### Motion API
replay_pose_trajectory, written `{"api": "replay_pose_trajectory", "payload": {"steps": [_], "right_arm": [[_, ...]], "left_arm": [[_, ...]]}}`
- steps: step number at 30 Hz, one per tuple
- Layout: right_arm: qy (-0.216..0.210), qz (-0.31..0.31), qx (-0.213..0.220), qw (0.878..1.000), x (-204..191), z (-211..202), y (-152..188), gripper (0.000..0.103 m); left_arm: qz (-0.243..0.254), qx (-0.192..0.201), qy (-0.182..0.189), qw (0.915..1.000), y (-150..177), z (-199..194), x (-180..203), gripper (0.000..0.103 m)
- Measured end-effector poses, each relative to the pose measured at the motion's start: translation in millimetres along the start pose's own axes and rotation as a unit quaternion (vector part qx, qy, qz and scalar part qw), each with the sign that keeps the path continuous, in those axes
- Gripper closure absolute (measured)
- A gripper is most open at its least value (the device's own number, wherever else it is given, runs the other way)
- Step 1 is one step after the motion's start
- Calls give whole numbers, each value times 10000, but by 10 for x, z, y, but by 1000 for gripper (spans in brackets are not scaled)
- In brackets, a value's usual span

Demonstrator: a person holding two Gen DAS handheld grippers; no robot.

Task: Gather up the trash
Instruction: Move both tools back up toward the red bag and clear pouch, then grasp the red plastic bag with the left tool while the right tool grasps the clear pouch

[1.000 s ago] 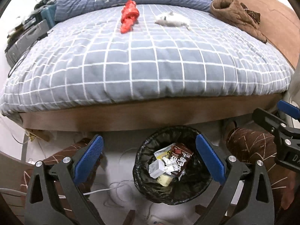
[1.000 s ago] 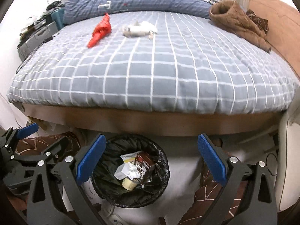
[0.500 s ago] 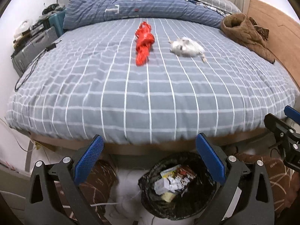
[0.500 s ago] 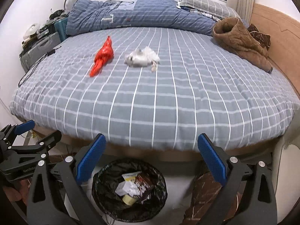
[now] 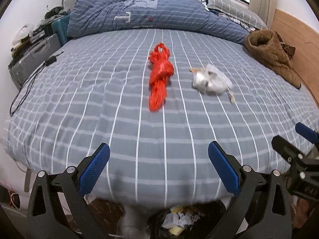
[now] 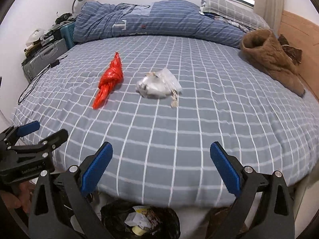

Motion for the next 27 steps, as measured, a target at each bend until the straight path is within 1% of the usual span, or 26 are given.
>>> {"api": "replay_pose_trajectory", "payload": {"steps": [6,9,15,20,22,24,27], "right_arm": [[-41,-100,27,9999,21,404,-366,9],[-69,-129,11,9999,49,647,-547,15],[-142,-130,-20,9998,83,1199,-829,15],[-374,10,-87,9993,114,1610,-963,17],[-354,-24,-81,9993,116,1734,-989,20],[-433,50,-170,9989,143,1878,-985,24],[-505,154,-216,9984,179,1999,-959,25]], "left_arm": [[-33,53,-34,10000,-446,364,-49,6],[-64,51,-36,10000,-622,561,-80,6],[26,37,2,10000,-969,1087,-73,7],[63,101,49,9999,-1140,1440,-102,7],[101,110,173,9997,-1189,1581,-95,7],[125,76,239,9996,-1204,1692,-77,9],[126,76,405,9991,-1197,1789,-39,9]]}}
Point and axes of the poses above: each gripper's, at about its wrist camera, not at the fingertips, and z roughly the way its jaws point, x to its right, y to its underside, the point moved 1 cm from there along z, roughly the way its jaws point, and after that the axes turned 4 degrees about -y, right-handed, at the moved point
